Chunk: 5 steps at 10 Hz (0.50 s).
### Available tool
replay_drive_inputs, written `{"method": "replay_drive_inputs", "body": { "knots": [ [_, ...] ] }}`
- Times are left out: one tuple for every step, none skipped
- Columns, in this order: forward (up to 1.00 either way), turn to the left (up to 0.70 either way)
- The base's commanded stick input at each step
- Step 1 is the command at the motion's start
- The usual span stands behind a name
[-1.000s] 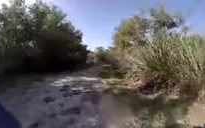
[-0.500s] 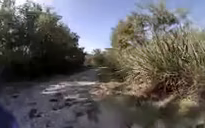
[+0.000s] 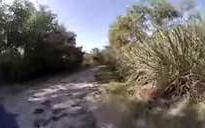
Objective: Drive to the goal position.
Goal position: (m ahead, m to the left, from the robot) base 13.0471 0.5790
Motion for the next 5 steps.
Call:
{"method": "replay_drive_inputs", "body": {
  "knots": [
    [0.7, 0.14],
    [0.7, 0.27],
    [0.7, 0.27],
    [0.7, 0.27],
    [0.7, 0.27]
  ]
}}
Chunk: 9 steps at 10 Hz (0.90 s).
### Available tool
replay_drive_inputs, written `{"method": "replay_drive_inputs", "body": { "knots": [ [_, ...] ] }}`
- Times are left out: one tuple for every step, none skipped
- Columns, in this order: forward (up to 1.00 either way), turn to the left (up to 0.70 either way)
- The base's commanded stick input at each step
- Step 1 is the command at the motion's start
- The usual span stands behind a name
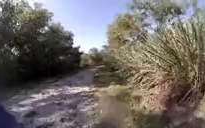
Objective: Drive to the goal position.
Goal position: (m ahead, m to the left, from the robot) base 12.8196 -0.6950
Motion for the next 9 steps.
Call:
{"method": "replay_drive_inputs", "body": {
  "knots": [
    [0.7, 0.27],
    [0.7, 0.27],
    [0.7, 0.27],
    [0.7, 0.09],
    [0.7, 0.0],
    [0.7, 0.0],
    [0.7, 0.08],
    [0.7, 0.2],
    [0.7, 0.27]
  ]
}}
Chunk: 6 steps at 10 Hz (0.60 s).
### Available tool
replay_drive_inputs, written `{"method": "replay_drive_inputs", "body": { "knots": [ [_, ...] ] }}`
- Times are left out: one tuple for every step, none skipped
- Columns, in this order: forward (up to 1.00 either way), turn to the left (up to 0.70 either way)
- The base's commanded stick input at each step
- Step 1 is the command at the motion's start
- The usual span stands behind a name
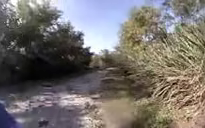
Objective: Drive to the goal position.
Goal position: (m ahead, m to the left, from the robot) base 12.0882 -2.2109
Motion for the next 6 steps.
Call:
{"method": "replay_drive_inputs", "body": {
  "knots": [
    [0.7, 0.21],
    [0.7, 0.09],
    [0.7, 0.0],
    [0.7, 0.0],
    [0.7, 0.0],
    [0.7, 0.0]
  ]
}}
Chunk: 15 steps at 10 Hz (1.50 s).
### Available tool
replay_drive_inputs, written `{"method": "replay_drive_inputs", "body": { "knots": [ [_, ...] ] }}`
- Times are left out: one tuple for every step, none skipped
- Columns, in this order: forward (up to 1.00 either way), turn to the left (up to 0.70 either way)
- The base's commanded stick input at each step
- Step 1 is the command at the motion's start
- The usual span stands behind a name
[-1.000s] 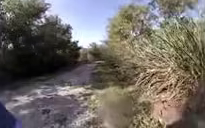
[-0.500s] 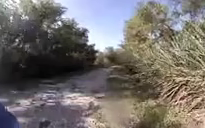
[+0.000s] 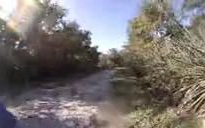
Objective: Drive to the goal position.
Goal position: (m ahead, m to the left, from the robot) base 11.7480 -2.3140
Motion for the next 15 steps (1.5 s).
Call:
{"method": "replay_drive_inputs", "body": {
  "knots": [
    [0.7, 0.0],
    [0.7, 0.0],
    [0.7, 0.0],
    [0.7, 0.0],
    [0.7, 0.0],
    [0.7, 0.0],
    [0.7, 0.0],
    [0.7, 0.0],
    [0.7, 0.0],
    [0.7, 0.0],
    [0.7, 0.0],
    [0.7, 0.0],
    [0.7, 0.0],
    [0.7, 0.0],
    [0.7, 0.0]
  ]
}}
